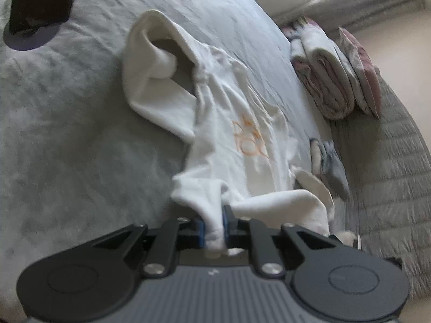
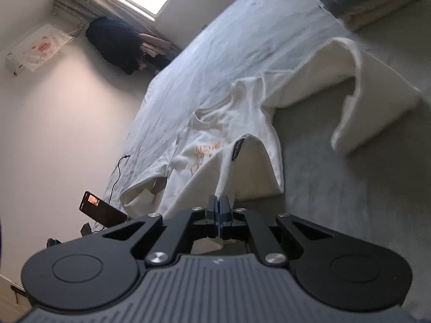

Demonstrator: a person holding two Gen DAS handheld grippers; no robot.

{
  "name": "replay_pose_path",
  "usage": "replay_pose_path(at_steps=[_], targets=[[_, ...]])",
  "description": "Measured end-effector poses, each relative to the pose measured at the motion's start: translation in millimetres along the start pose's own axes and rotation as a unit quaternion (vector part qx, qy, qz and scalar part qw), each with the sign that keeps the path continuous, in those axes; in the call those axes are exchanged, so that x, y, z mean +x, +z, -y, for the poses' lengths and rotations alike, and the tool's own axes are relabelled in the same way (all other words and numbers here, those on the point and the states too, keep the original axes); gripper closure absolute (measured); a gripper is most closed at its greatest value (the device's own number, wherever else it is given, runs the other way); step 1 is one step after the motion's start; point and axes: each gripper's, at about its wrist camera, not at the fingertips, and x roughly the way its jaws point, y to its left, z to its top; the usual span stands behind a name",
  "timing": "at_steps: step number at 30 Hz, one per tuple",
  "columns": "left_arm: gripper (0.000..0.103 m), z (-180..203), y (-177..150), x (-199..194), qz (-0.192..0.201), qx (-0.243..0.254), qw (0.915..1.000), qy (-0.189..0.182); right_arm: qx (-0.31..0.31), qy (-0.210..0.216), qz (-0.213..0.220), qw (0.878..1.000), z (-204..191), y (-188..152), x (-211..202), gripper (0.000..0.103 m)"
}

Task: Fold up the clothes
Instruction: 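Grasp the hem corners with both grippers and pull the T-shirt taut, then pull the hem with both grippers to straighten the T-shirt, then open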

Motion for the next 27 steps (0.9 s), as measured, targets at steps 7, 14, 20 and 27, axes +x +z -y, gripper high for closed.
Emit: replay_pose_path(at_steps=[7,14,20,27], targets=[[0.091,-2.7,-27.2,-14.5,-0.058,0.008,0.9980,-0.023,0.007,-0.001,-0.020,1.000,-4.4,-14.2,-42.9,0.100],[0.091,-29.8,-55.3,-5.0,-0.110,0.012,0.9938,0.009,-0.022,-0.075,-0.081,0.994,8.4,-38.3,-44.2,0.100],[0.063,-36.8,-62.9,-9.3,-0.116,0.055,0.9906,0.047,-0.041,-0.152,-0.130,0.979,28.4,-55.8,-26.4,0.090],[0.046,-39.7,-49.0,-21.0,-0.064,0.050,0.9959,0.040,-0.053,-0.122,-0.113,0.985,23.2,-55.3,-23.2,0.046]])
